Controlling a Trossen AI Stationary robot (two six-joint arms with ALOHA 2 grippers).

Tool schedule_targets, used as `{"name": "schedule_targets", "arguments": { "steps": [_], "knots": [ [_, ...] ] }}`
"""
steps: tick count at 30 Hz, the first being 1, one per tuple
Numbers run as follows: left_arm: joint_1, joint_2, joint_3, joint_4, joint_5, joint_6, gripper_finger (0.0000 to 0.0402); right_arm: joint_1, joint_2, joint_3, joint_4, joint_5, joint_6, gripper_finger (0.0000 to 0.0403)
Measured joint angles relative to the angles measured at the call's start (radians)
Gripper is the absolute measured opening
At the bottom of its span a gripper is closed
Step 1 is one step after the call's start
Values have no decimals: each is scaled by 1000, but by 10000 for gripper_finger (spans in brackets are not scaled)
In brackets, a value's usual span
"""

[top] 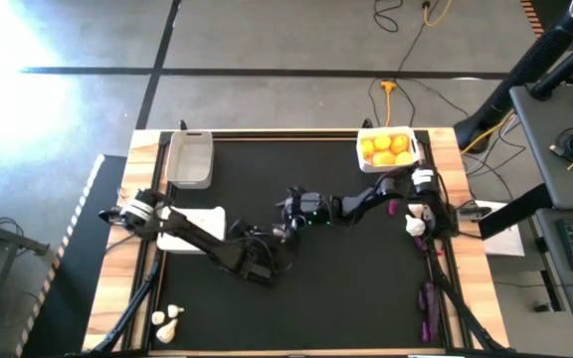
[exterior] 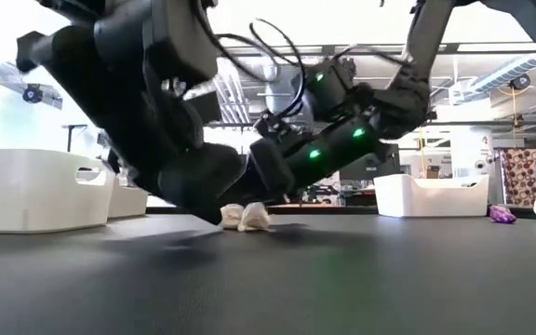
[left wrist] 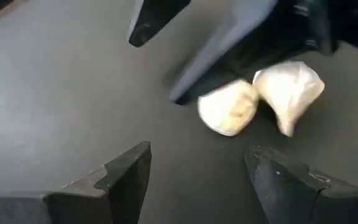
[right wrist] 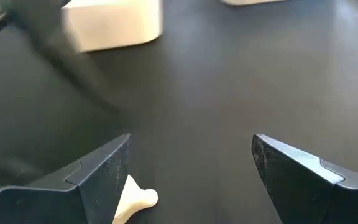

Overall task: Sort produce into baskets
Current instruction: Put the white garlic into the bottom white bin

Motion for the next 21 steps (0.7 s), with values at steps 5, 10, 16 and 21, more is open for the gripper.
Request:
{"name": "schedule_targets", "arguments": {
  "steps": [5, 10, 16, 21],
  "knots": [
    [-24, -59, 0, 21, 99, 144, 245, 79, -151, -83, 62, 94, -47, 325],
    [-30, -73, 0, 40, 211, 286, 245, 168, -326, -202, 72, 159, -97, 325],
    [21, -74, 13, 45, 267, 421, 245, 261, -468, -335, 82, 225, -93, 325],
    [99, -75, 41, 49, 286, 547, 245, 298, -502, -403, 85, 271, -63, 325]
  ]
}}
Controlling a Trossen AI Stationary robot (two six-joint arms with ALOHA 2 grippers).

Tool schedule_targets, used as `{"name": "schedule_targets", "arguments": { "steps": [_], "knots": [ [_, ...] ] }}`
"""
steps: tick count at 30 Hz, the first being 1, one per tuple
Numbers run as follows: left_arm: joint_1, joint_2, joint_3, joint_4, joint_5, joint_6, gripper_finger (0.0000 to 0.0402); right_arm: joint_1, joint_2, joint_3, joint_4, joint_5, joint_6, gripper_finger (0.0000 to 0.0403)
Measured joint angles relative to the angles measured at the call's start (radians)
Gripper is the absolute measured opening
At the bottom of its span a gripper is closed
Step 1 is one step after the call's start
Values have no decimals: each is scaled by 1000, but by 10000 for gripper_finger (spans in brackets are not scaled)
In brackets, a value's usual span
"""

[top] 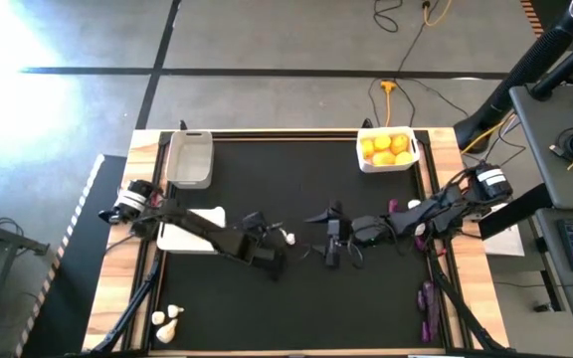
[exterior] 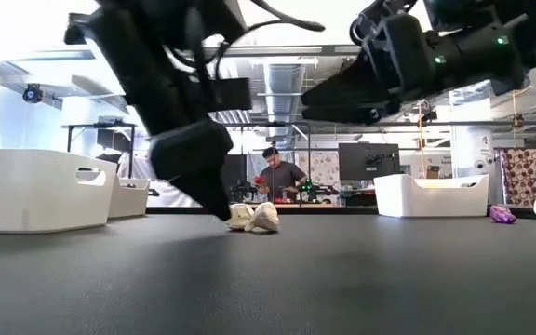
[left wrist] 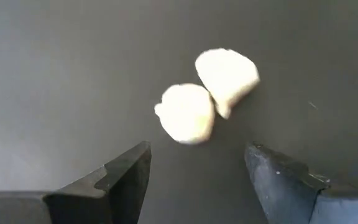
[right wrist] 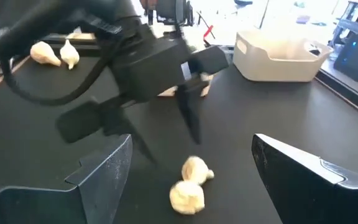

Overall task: Sort produce into baskets
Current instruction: Put the white garlic into the bottom white bin

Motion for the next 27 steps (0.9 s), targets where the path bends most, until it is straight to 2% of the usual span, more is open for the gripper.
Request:
{"name": "schedule_targets", "arguments": {
  "steps": [6, 12, 22, 27],
  "knots": [
    [109, 9, 8, 58, 111, 129, 241, 3, 0, -26, -1, 2, 36, 325],
    [164, 11, 8, 83, 227, 158, 201, 3, 0, -45, -2, 2, 36, 325],
    [155, 11, 7, 123, 230, 125, 95, 3, 0, -63, -6, 2, 8, 325],
    [135, 8, 68, 32, 230, 106, 57, 3, 0, -64, -31, 2, -21, 325]
  ]
}}
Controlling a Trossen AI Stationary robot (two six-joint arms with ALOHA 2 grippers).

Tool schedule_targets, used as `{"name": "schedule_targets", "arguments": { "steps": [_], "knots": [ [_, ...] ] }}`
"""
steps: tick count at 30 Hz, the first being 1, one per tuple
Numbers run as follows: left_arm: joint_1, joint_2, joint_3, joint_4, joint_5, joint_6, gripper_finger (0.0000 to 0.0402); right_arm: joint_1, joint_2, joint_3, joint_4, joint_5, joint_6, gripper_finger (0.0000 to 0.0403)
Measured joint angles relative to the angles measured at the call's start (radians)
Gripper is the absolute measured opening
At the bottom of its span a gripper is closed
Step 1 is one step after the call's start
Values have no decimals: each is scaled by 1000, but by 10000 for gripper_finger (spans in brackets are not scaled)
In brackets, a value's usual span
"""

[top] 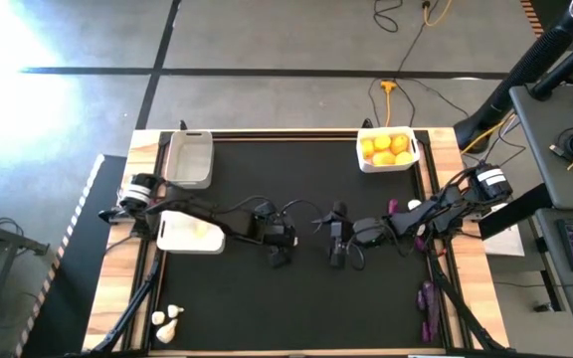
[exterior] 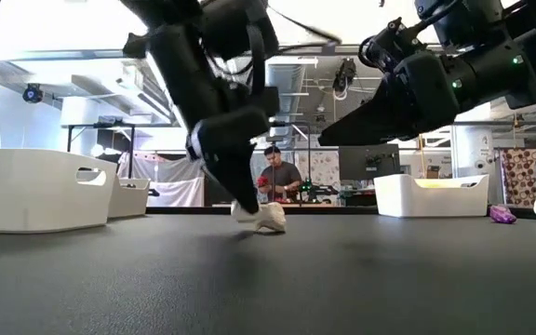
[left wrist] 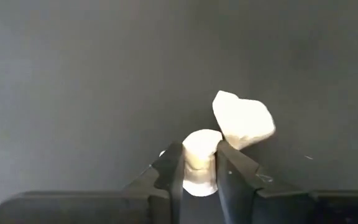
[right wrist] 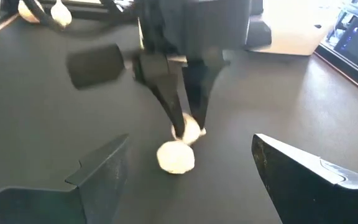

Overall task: Sort produce into baskets
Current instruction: Put the white garlic into the bottom white bin

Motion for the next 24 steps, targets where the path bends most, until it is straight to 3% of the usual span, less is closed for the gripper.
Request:
{"name": "schedule_targets", "arguments": {
  "steps": [4, 7, 14, 19, 24],
  "knots": [
    [-27, -6, 149, -271, -25, -39, 49, 0, 0, -2, -36, 0, -21, 325],
    [-66, -8, 289, -579, -41, -102, 47, 0, 2, -4, -46, 0, -27, 325],
    [-158, -13, 531, -1167, -88, -415, 47, 0, 27, -13, -45, -1, -27, 325],
    [-194, -99, 445, -1122, -87, -527, 51, 1, 43, -21, -48, -12, 21, 325],
    [-196, -231, 190, -1124, -56, -678, 51, 12, 42, -35, -58, -12, 42, 325]
  ]
}}
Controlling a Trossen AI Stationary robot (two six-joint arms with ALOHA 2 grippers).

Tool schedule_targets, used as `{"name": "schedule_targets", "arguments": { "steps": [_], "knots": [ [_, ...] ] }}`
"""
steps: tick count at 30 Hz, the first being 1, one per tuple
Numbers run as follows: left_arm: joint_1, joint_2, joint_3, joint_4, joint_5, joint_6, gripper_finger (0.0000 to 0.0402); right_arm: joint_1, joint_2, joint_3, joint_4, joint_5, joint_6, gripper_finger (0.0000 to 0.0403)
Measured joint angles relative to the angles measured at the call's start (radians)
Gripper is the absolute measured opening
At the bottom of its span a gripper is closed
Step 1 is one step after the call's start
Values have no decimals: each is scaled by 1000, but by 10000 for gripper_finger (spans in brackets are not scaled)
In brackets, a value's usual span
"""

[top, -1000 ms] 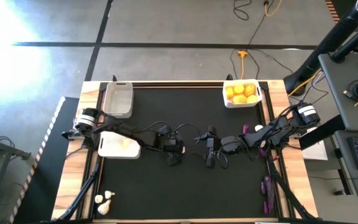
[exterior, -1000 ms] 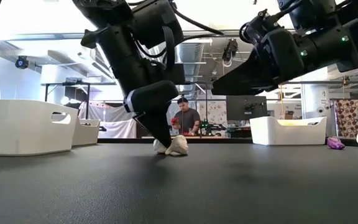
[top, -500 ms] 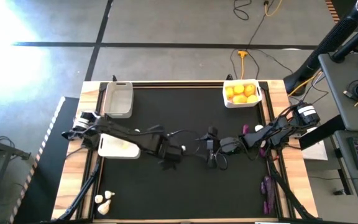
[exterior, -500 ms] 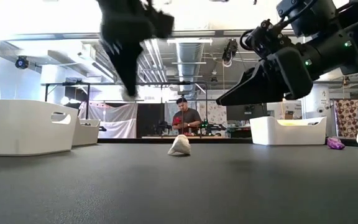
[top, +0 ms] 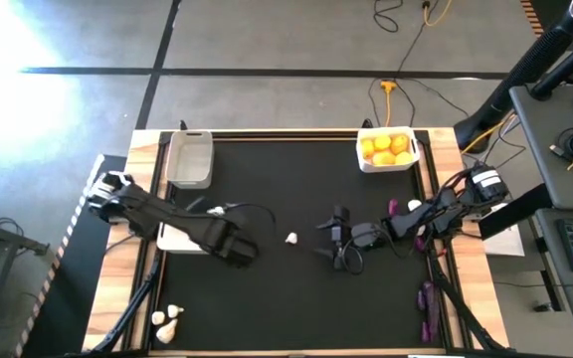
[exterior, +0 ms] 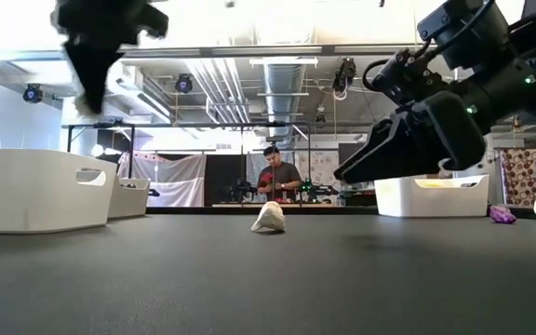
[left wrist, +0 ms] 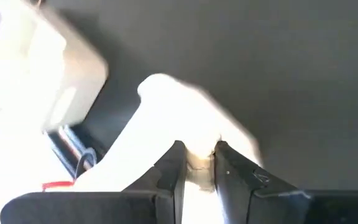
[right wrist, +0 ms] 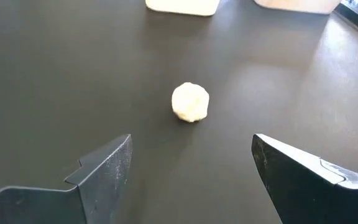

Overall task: Sort produce into baskets
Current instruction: Put the white garlic into the bottom white bin

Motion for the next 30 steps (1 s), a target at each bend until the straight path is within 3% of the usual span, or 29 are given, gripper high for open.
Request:
{"name": "schedule_targets", "arguments": {
  "steps": [7, 14, 23, 30],
  "knots": [
    [52, -220, -366, 82, 72, -213, 52, 1, 0, -5, -3, 0, 10, 325],
    [73, -310, -544, 182, 75, -328, 55, 1, 0, -5, -3, 0, -3, 325],
    [75, -272, -583, 212, 101, -361, 134, 1, 0, -5, -2, 1, -46, 325],
    [75, -229, -435, 178, 53, -296, 192, 1, -1, -4, 5, 1, -90, 325]
  ]
}}
